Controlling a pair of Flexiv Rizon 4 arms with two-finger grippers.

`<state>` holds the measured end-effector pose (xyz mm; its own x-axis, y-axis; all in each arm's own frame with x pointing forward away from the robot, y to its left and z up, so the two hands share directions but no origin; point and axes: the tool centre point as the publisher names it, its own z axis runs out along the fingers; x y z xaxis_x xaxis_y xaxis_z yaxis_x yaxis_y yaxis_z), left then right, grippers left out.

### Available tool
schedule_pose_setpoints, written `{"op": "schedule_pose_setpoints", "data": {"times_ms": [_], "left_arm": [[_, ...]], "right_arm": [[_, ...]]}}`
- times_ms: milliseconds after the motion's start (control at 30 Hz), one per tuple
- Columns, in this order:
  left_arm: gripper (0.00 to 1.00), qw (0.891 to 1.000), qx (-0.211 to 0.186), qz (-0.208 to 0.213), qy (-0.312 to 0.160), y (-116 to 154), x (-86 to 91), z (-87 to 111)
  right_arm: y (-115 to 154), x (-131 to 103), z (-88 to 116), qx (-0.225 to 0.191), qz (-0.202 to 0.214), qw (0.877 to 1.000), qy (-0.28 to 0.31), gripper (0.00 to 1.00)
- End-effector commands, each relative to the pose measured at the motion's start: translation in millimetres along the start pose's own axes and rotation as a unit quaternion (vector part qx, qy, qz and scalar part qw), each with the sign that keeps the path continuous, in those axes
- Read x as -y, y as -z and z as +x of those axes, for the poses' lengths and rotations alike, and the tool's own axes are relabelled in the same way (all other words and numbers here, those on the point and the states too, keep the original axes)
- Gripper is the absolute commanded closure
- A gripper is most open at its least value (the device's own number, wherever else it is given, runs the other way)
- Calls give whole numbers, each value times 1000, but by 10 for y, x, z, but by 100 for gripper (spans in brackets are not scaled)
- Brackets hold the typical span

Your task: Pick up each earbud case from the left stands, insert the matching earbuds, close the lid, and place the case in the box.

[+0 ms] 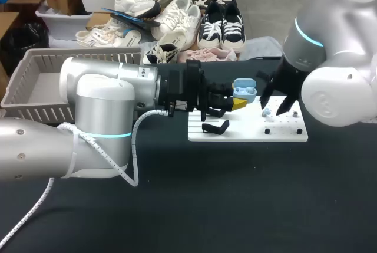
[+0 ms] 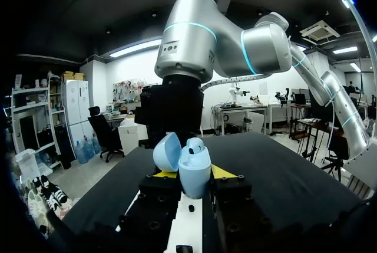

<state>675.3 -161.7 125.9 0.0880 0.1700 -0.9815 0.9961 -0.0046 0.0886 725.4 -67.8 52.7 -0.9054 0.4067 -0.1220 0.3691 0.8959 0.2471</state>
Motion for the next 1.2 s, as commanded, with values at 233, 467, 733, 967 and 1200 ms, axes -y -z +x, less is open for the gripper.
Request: {"op": "schedule_pose_setpoints", "data": {"times_ms": [233, 467, 733, 967, 1200], "left_arm": [[100, 1000, 1, -1, -1, 2, 3, 7], [100, 1000, 1, -1, -1, 2, 3, 7], [100, 1000, 1, -1, -1, 2, 3, 7], [100, 1000, 1, -1, -1, 2, 3, 7], [100, 1000, 1, -1, -1, 2, 3, 7]], "right_arm": [[-105, -55, 26, -1, -5, 1000, -25, 65], [-127, -56, 50, 2, -5, 999, -37, 64], [-137, -10, 19, 6, -4, 999, -52, 63], [-160, 7, 13, 3, -2, 998, -56, 63], [-205, -9, -8, -1, -3, 999, -55, 64]]}}
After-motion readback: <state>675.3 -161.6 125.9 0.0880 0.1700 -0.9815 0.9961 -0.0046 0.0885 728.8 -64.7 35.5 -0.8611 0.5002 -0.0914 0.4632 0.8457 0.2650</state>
